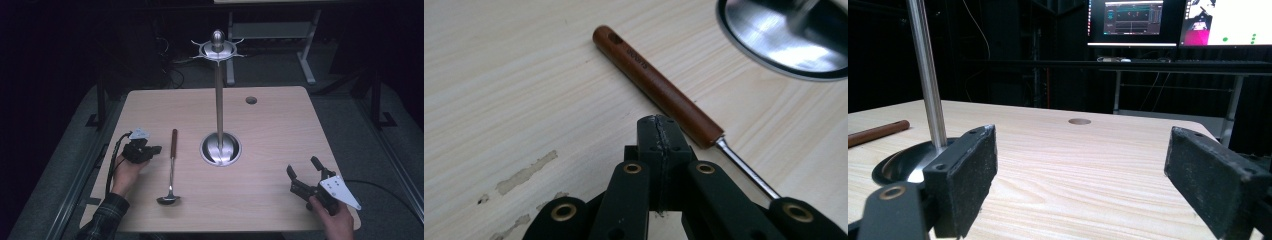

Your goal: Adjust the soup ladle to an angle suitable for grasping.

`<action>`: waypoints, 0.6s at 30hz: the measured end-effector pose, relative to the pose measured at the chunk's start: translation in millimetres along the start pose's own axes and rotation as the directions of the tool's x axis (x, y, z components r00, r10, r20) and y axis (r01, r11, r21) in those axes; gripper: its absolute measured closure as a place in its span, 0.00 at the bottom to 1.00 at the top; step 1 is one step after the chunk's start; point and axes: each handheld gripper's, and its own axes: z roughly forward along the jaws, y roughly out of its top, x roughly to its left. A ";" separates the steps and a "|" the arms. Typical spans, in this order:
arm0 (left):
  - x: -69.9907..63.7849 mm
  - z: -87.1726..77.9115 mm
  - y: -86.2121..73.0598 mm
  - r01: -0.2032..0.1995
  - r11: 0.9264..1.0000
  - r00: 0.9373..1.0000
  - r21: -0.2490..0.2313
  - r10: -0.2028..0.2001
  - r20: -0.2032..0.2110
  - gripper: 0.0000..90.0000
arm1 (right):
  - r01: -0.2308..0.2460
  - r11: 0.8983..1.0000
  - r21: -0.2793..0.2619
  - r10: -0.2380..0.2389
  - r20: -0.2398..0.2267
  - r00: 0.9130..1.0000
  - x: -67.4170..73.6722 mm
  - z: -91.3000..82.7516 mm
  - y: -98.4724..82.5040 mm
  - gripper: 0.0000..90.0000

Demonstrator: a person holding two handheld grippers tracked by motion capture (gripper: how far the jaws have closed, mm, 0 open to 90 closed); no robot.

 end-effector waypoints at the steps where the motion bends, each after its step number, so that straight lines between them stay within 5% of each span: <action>1: -0.1 4.9 2.6 0.013 1.000 1.000 -0.006 -0.013 0.005 1.00 | 0.000 1.000 0.000 0.000 0.000 1.000 0.2 0.0 0.0 0.15; 18: -4.0 36.7 18.0 -0.015 1.000 1.000 0.001 0.015 0.006 1.00 | 0.002 1.000 0.000 -0.002 -0.004 1.000 0.0 -0.1 -0.1 0.14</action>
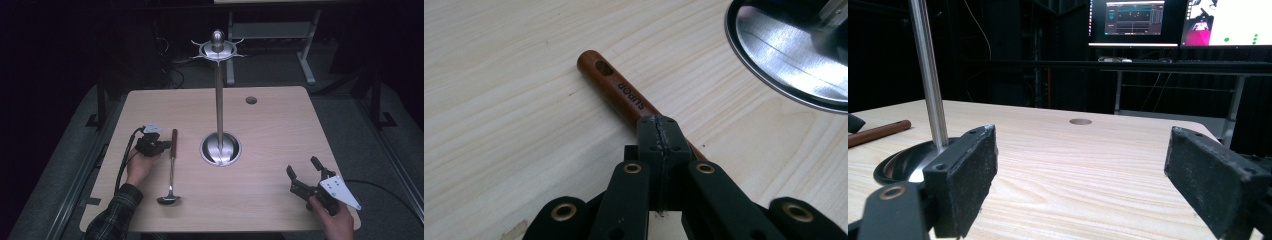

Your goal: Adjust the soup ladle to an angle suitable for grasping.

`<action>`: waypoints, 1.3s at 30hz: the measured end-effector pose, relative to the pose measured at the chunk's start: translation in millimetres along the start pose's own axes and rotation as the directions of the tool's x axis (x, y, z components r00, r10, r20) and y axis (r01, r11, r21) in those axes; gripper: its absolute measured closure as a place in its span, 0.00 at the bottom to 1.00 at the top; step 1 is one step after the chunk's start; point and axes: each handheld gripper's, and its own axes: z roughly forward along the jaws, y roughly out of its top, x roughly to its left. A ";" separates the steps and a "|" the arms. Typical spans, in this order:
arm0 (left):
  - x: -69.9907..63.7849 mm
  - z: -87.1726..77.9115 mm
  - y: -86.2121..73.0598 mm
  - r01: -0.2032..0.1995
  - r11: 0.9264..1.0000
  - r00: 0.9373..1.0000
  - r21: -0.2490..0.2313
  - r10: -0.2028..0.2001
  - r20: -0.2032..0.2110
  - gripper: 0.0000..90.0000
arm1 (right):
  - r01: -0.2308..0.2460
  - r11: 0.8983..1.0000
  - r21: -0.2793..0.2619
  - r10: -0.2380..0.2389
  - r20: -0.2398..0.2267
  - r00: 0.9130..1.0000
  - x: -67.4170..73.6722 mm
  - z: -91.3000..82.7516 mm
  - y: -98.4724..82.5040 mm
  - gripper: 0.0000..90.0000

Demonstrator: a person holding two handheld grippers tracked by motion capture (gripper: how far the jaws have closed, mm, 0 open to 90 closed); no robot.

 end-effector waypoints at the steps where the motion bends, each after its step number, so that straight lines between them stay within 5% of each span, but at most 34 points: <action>1: -0.8 2.0 -0.3 0.002 1.000 1.000 0.004 -0.002 0.001 1.00 | -0.001 1.000 0.002 0.001 0.000 1.000 0.0 0.0 0.0 0.14; 8: -0.5 3.2 -1.3 0.002 1.000 1.000 0.012 -0.002 -0.001 1.00 | -0.001 1.000 0.001 0.001 -0.001 1.000 0.1 0.0 0.0 0.14; 22: -13.6 8.8 1.2 -0.005 1.000 0.998 0.015 0.004 0.059 1.00 | -0.001 1.000 0.002 0.001 -0.002 1.000 0.2 0.0 0.0 0.14; 39: -33.1 16.2 6.4 -0.068 0.997 0.990 0.038 0.063 0.130 1.00 | -0.001 1.000 0.001 0.001 -0.003 1.000 0.1 -0.1 0.0 0.14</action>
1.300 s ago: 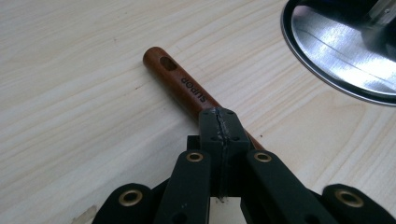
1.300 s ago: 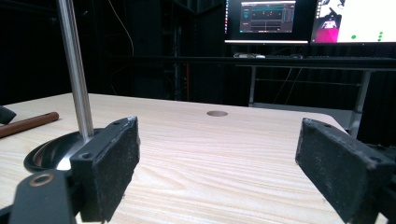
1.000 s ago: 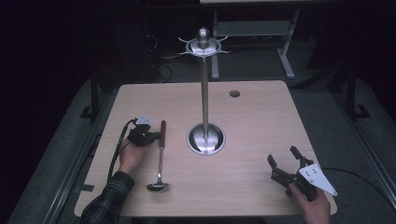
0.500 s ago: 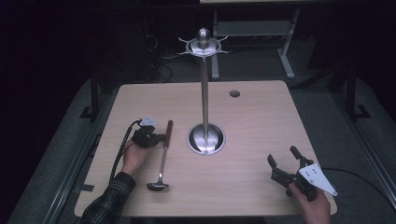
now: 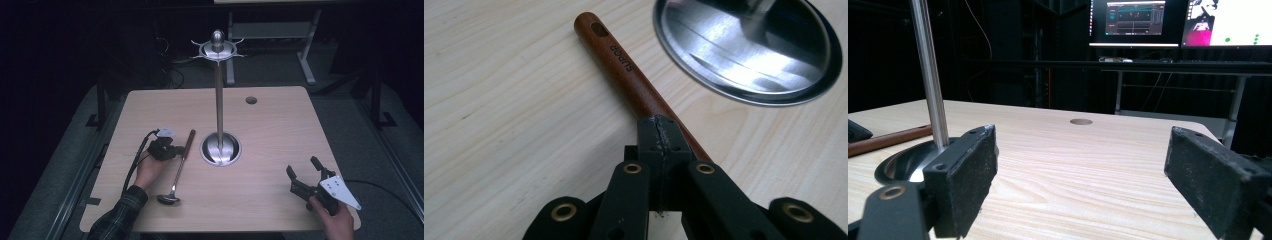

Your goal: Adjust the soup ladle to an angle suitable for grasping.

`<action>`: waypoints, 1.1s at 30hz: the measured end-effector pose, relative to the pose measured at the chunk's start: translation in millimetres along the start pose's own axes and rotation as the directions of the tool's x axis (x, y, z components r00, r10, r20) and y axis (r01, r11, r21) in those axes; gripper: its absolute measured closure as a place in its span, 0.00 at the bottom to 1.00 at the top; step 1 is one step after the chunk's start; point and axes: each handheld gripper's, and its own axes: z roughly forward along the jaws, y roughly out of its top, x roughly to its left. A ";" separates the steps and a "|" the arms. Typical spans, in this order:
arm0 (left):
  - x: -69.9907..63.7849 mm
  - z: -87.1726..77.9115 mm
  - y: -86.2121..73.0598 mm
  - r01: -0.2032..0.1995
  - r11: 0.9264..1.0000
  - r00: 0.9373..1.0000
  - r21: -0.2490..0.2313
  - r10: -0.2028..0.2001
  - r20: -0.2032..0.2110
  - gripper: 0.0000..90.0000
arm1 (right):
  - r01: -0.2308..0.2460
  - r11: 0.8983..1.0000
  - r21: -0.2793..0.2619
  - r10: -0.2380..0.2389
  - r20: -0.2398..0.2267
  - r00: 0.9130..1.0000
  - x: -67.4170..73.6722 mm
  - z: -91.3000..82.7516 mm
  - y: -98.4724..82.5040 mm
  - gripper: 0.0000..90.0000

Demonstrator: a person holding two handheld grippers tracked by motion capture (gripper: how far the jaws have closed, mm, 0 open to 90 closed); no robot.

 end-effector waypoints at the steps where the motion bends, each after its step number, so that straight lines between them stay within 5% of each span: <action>1: 0.0 0.0 0.0 0.000 1.000 1.000 0.000 0.000 0.000 1.00 | 0.001 1.000 -0.001 -0.001 0.000 1.000 0.0 0.0 0.0 0.14; 8: -8.1 3.3 3.0 -0.036 0.999 0.999 0.013 0.036 0.021 1.00 | 0.001 1.000 -0.001 -0.001 -0.001 1.000 0.0 -0.1 0.0 0.14; 19: -12.2 1.4 4.1 -0.025 0.999 0.999 0.021 0.025 0.036 1.00 | 0.002 1.000 -0.004 -0.002 -0.001 1.000 -0.2 -0.1 -0.1 0.14; 33: -57.3 -53.5 -5.1 -0.036 0.991 0.993 0.128 0.021 0.118 1.00 | 0.000 1.000 -0.008 0.000 0.000 1.000 -0.2 -0.6 -0.1 0.14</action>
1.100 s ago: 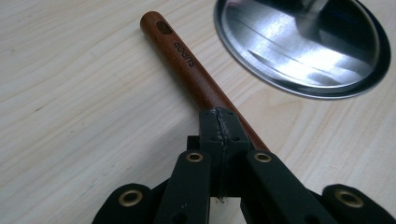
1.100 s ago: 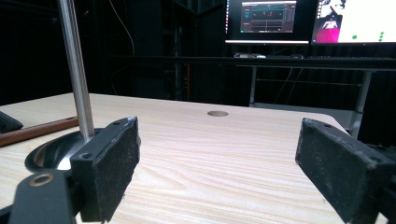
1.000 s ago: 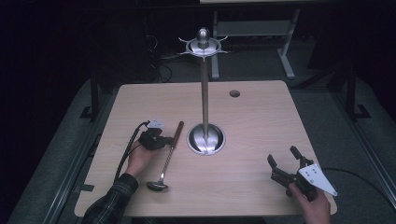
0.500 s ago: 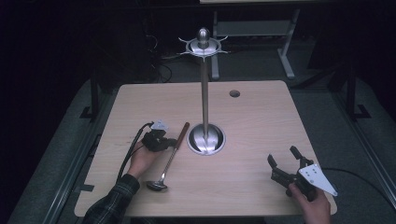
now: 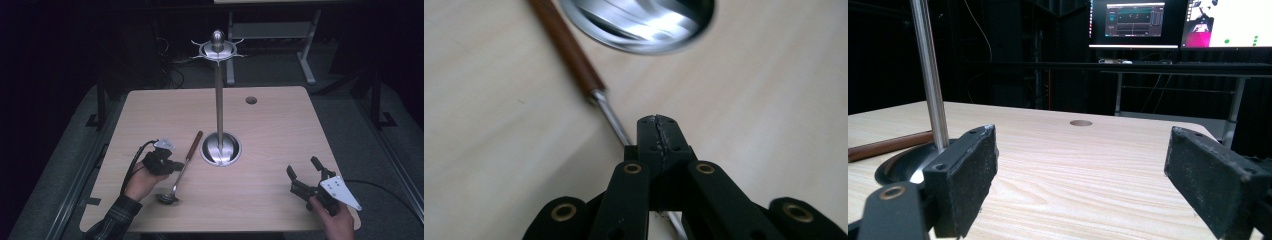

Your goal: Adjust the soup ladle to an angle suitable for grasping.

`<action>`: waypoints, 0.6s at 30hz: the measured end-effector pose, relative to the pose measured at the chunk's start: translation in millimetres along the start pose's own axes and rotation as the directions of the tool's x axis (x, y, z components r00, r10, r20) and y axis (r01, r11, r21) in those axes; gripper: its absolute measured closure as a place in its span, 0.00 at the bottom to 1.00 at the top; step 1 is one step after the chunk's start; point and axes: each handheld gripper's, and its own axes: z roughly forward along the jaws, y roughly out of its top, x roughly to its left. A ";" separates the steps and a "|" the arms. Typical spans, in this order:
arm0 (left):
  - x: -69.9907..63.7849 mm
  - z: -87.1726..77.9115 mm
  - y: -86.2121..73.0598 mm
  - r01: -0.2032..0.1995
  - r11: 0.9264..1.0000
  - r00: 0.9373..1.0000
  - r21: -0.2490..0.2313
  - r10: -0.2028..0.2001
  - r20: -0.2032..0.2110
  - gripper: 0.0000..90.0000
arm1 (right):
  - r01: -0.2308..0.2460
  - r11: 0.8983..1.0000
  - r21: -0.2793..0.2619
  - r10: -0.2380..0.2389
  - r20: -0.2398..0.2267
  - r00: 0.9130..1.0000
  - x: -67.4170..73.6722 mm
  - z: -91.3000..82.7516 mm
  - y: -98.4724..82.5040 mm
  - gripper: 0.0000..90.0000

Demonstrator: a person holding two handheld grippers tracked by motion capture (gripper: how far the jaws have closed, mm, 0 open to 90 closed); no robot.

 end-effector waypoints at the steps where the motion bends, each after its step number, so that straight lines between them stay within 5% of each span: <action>1: -8.4 -1.9 -4.9 -0.016 1.000 1.000 0.024 0.016 0.006 1.00 | 0.000 1.000 0.000 0.000 0.000 1.000 0.0 0.0 0.0 0.14; 7: -25.2 -0.4 -19.4 -0.041 0.995 0.999 0.090 0.040 0.018 1.00 | 0.000 1.000 -0.003 0.000 0.000 1.000 0.3 -0.2 0.0 0.14; 18: -21.6 10.1 -23.9 -0.044 0.985 0.999 0.166 0.043 0.010 1.00 | 0.002 1.000 -0.006 -0.002 -0.002 1.000 -0.2 -0.2 -0.1 0.14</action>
